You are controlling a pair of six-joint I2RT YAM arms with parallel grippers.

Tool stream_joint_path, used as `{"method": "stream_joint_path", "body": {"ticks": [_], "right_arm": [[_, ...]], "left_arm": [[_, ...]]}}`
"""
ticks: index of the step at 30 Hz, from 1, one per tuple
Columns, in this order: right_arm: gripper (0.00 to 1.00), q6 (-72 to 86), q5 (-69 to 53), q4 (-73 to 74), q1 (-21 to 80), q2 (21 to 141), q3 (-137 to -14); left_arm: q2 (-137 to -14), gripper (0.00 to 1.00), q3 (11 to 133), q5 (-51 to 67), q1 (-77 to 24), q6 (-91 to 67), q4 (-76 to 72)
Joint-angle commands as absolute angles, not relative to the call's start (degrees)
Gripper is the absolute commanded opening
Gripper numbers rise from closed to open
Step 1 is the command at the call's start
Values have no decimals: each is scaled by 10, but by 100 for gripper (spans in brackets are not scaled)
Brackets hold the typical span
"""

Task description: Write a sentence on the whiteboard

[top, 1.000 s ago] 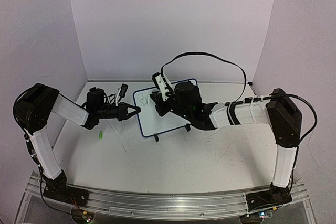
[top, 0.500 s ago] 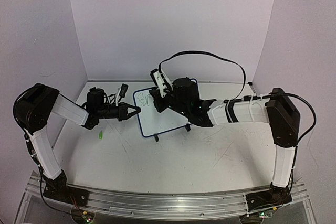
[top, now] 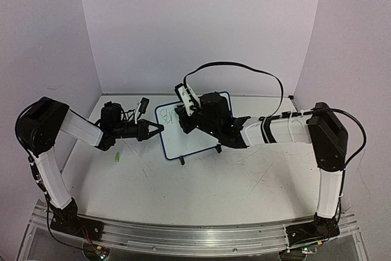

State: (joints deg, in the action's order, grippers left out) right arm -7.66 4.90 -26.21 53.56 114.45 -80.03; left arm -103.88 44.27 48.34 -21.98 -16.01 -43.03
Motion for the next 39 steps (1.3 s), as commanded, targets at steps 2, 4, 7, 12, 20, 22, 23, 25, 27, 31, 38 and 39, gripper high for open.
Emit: {"method": "stream_joint_path", "body": {"ticks": [2,4,7,12,20,22,23,25,27,31,38,39], "right_arm": [[0,-74,51,-268,534,1163,-829],[0,-73,47,-266,534,1166,-833],[0,-72,46,-265,534,1171,-838],[0,-76,53,-264,533,1173,-841],[0,-80,79,-275,533,1176,-850],[0,-82,83,-275,534,1179,-855],[0,-84,85,-275,533,1180,-856],[0,-84,93,-275,533,1182,-859],[0,-84,98,-275,533,1182,-861],[0,-82,114,-272,533,1183,-863],[0,-81,138,-271,533,1177,-856],[0,-81,141,-271,533,1177,-855]], "left_arm": [[-1034,0,457,458,-221,-122,-405],[-1033,0,457,458,-221,-122,-405],[-1032,0,457,458,-221,-122,-404],[-1032,0,456,458,-221,-121,-404],[-1031,0,455,457,-221,-120,-403],[-1031,0,454,457,-221,-120,-403],[-1031,0,454,457,-221,-120,-403],[-1030,0,454,457,-221,-120,-403],[-1029,0,454,457,-221,-120,-403],[-1029,0,454,457,-221,-120,-402],[-1029,0,453,456,-221,-120,-402],[-1029,0,454,456,-221,-120,-402]]}}
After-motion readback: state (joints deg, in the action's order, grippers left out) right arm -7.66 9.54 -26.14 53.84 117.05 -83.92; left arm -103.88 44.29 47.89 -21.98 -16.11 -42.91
